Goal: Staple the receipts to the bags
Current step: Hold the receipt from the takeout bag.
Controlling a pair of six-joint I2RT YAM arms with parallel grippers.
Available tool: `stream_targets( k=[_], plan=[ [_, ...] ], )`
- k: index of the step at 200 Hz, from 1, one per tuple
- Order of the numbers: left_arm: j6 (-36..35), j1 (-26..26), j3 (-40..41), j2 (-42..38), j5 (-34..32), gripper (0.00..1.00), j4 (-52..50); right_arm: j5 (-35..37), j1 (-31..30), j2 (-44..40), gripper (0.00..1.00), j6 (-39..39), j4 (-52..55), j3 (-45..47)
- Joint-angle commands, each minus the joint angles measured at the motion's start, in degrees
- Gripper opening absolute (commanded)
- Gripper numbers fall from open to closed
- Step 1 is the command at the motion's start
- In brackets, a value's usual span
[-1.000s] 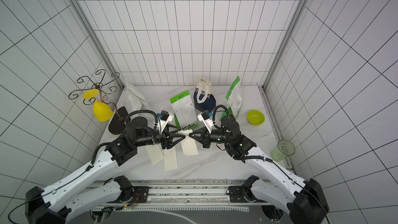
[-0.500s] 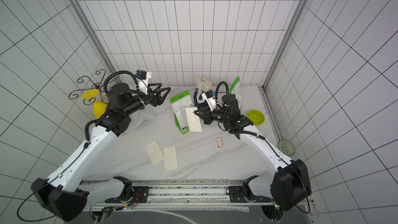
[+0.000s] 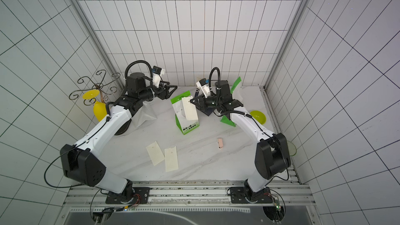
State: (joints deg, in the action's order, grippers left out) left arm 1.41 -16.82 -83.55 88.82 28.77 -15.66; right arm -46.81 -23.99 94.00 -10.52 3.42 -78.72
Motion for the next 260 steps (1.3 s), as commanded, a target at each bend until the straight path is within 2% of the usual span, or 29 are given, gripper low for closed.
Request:
stream_targets(
  k=[1, 35, 87, 129, 224, 260],
  plan=[
    [-3.5, 0.03, -1.98, 2.72, 4.29, 0.65, -1.71, -1.88, 0.35, 2.31, 0.0, 2.08, 1.74, -8.42],
    [-5.53, 0.03, -3.24, 5.02, 3.9, 0.64, -3.59, -2.21, 0.43, 5.6, 0.0, 2.87, 2.47, -11.13],
    [-8.57, -0.08, -3.55, 6.1, 7.15, 0.64, -5.78, -2.84, 0.43, 8.9, 0.0, 2.79, 2.72, -14.65],
    [-9.45, -0.32, -3.46, 7.39, 5.68, 0.61, -6.58, -2.54, 0.43, 9.95, 0.0, 2.79, 2.64, -15.75],
    [-10.35, -0.93, -3.72, 8.67, 7.49, 0.4, -7.55, -1.99, 0.97, 11.51, 0.0, 3.49, 3.56, -17.42],
    [-10.73, -1.1, -3.99, 9.26, 7.34, 0.38, -8.15, -1.52, 1.05, 12.28, 0.0, 3.76, 3.87, -18.29]
  ],
)
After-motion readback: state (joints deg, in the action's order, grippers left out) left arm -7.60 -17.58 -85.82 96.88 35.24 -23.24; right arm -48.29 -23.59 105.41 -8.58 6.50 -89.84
